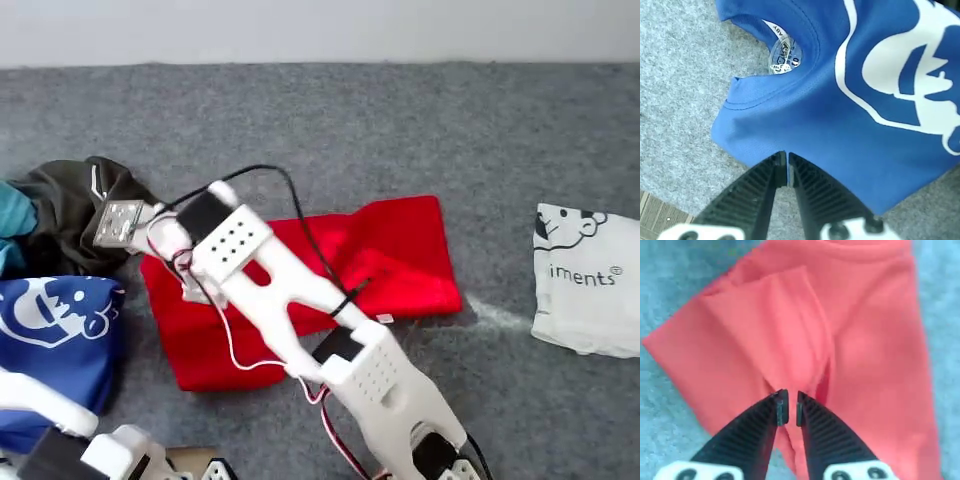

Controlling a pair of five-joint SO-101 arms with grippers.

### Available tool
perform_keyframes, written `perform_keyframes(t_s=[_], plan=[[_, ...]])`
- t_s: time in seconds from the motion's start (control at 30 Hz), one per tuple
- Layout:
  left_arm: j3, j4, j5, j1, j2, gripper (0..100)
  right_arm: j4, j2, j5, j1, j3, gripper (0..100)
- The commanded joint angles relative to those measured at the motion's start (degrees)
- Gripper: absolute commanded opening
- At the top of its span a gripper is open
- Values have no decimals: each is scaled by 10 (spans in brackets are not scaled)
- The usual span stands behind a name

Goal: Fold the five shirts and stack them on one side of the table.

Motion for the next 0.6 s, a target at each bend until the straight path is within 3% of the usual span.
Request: perform_keyframes(t_s=[0.0, 0.13, 0.23, 0.4, 0.57], plan=[[-24, -7, -2, 4, -2, 15, -34, 36, 11, 34, -27, 38], [-24, -7, -2, 4, -2, 15, -77, 93, 18, 102, -29, 38], [-24, -7, -3, 3, -2, 15, -51, 102, 15, 128, -58, 37], [-24, -7, -3, 4, -2, 15, 31, 100, 14, 100, -148, 36], [-24, -7, -3, 4, -2, 15, 29, 105, -6, 46, -215, 36]])
